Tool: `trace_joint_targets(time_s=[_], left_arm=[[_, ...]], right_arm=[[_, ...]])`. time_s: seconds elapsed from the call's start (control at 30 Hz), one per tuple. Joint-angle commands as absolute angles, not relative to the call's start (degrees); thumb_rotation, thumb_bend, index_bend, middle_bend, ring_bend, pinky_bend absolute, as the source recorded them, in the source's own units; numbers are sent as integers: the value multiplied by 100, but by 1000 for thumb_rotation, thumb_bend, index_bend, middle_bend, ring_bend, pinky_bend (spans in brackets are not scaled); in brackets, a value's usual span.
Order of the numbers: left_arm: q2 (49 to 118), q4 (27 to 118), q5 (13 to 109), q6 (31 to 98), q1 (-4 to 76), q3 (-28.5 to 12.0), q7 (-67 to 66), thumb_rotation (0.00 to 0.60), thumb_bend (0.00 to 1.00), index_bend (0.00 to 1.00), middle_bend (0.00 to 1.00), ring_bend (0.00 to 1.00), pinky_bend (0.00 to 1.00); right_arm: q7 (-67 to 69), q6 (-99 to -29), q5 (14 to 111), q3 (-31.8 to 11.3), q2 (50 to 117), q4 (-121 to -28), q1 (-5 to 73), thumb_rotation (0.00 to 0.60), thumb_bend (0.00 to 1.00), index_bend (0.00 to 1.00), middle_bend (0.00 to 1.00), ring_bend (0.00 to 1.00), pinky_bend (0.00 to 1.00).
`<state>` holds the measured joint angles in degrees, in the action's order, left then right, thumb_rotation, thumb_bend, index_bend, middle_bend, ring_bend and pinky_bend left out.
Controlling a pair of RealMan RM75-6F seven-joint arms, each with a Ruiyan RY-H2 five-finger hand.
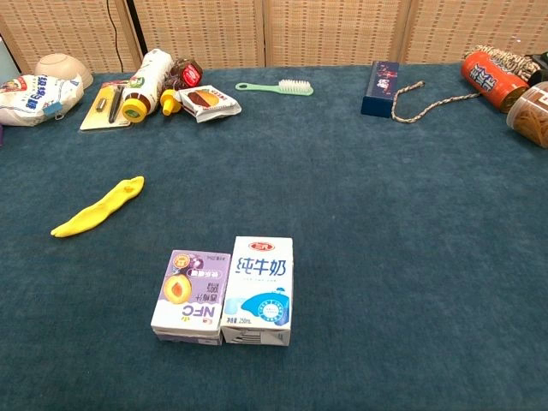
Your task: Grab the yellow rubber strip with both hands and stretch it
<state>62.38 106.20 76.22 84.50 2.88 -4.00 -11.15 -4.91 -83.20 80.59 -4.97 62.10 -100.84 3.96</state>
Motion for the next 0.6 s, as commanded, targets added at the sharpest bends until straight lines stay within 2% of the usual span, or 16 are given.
trace_joint_targets(time_s=[0.03, 0.4, 0.6], left_arm=[[6244, 10615, 7606, 8427, 298, -394, -1120, 600, 304, 383, 248, 224, 81], [6201, 10632, 7601, 8419, 335, -427, -1134, 600, 305, 383, 248, 225, 81], [6069, 10726, 7619, 8159, 479, -403, -1240, 600, 328, 449, 248, 225, 81]], right_arm=[[-500, -8305, 8047, -496, 6211, -10085, 402, 600, 250, 302, 177, 137, 0], [-486, -8348, 8064, -485, 6199, -10094, 373, 600, 250, 302, 177, 137, 0], [-491, -8371, 8062, -477, 6186, -10106, 352, 600, 249, 302, 177, 137, 0]])
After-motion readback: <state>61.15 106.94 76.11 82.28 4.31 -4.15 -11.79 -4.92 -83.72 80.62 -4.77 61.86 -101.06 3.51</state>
